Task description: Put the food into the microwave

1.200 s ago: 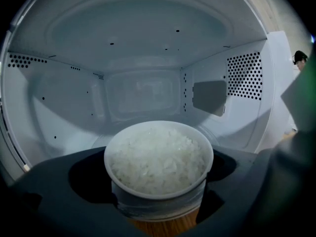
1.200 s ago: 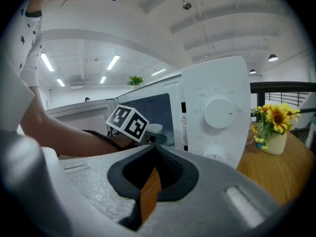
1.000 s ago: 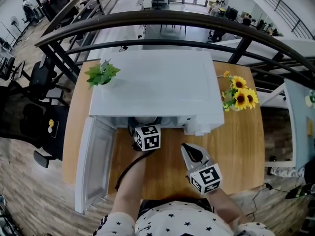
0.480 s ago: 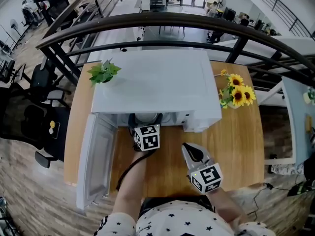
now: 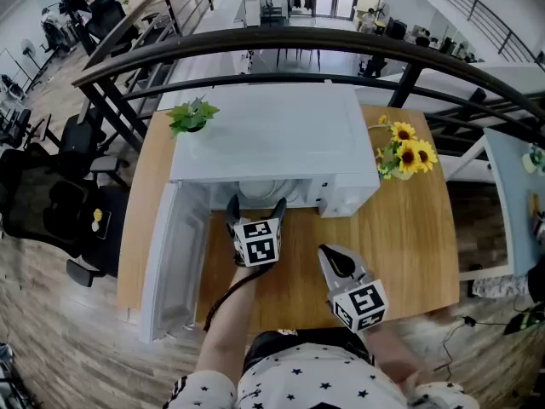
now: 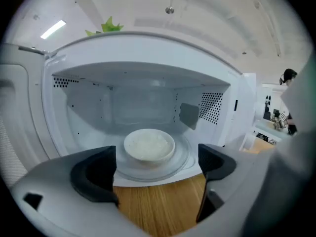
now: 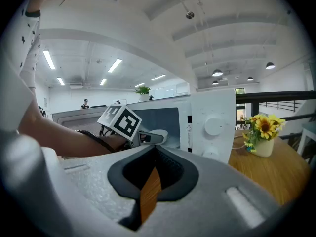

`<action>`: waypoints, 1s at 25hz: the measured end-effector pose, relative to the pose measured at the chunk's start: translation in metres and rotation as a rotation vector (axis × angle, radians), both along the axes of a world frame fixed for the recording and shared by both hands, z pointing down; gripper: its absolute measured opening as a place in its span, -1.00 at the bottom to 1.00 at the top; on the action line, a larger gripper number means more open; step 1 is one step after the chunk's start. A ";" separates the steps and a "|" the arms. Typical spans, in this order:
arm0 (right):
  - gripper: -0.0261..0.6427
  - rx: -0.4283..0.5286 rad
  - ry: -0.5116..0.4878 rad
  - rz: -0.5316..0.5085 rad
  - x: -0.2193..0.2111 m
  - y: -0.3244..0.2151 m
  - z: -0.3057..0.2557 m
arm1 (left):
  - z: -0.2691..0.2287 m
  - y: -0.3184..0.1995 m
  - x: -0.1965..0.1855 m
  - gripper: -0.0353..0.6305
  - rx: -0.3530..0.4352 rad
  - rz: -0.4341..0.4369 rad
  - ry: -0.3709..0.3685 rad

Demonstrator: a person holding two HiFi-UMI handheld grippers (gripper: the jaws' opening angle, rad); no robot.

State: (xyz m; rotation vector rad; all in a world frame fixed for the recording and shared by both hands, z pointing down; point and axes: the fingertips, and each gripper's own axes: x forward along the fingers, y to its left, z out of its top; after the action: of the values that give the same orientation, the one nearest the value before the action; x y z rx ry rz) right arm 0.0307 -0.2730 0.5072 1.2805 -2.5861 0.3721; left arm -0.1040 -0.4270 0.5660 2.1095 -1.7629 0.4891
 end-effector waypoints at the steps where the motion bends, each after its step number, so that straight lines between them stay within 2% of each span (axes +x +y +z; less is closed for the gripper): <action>1: -0.91 0.003 0.000 0.000 0.000 0.004 -0.002 | -0.003 0.006 0.001 0.63 0.002 0.006 0.001; 6: -0.91 0.024 0.002 0.002 -0.001 0.026 -0.010 | -0.014 0.040 0.010 0.63 0.006 0.051 0.009; 18: -0.91 0.068 0.005 0.031 0.006 0.075 -0.023 | -0.037 0.120 0.017 0.60 0.025 0.067 0.048; 20: -0.91 0.076 0.005 0.033 0.005 0.082 -0.026 | -0.042 0.134 0.017 0.51 0.033 0.066 0.051; 25: -0.91 0.102 0.004 0.032 0.002 0.101 -0.035 | -0.059 0.172 0.017 0.14 0.068 0.058 0.077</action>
State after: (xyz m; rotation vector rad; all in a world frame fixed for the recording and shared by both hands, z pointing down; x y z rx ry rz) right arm 0.0322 -0.1718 0.4720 1.3560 -2.6145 0.2452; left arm -0.0865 -0.2555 0.5074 2.2010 -1.7023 0.3629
